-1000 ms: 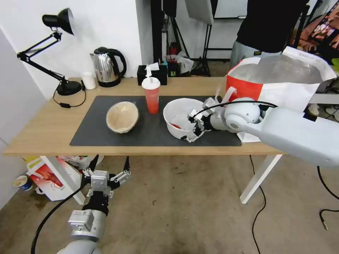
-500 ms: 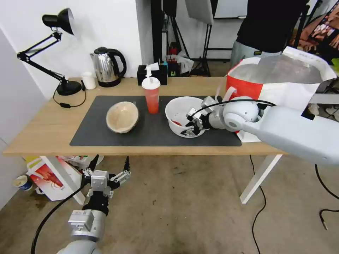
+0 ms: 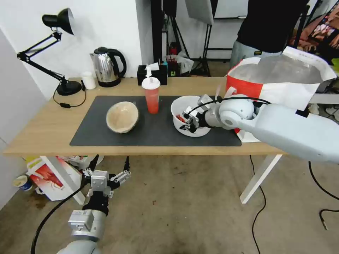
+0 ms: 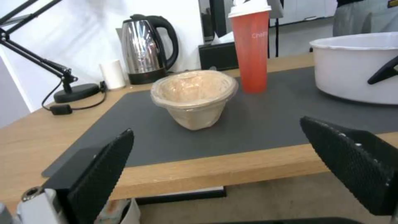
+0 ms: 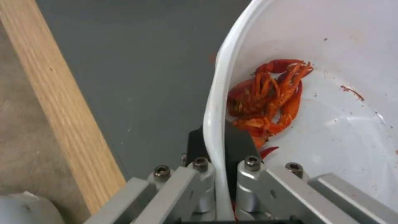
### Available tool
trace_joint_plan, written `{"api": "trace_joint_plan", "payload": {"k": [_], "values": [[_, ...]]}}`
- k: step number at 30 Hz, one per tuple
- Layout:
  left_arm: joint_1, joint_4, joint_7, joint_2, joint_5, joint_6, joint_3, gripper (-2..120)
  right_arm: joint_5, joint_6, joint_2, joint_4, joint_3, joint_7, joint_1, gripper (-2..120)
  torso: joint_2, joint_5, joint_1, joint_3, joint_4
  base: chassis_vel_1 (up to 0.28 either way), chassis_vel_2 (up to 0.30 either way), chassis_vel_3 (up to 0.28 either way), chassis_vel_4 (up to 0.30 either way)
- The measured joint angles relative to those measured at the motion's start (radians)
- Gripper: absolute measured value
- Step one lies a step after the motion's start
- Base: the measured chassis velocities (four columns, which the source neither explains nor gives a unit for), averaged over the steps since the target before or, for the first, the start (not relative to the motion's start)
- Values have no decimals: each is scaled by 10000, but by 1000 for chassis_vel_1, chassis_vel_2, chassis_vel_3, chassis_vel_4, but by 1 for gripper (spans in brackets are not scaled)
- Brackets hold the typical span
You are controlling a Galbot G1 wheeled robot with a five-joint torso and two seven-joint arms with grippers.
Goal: Pick up the trash from the table and place it into the takeout bag.
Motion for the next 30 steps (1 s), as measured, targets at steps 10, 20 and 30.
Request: {"api": "trace_joint_plan", "payload": {"k": [10, 20, 30], "values": [[0, 0, 0, 0, 0, 0, 0, 100, 5, 5, 28, -61, -15, -115, 32, 0, 0, 3, 0, 0, -1, 0, 0, 0, 0], [0, 0, 0, 0, 0, 0, -1, 100, 156, 13, -53, 251, 78, -317, 503, 0, 0, 0, 0, 0, 0, 0, 0, 0, 0], [0, 0, 0, 0, 0, 0, 0, 100, 590, 19, -207, 505, 282, -310, 1145, 0, 0, 0, 0, 0, 0, 0, 0, 0, 0]]}}
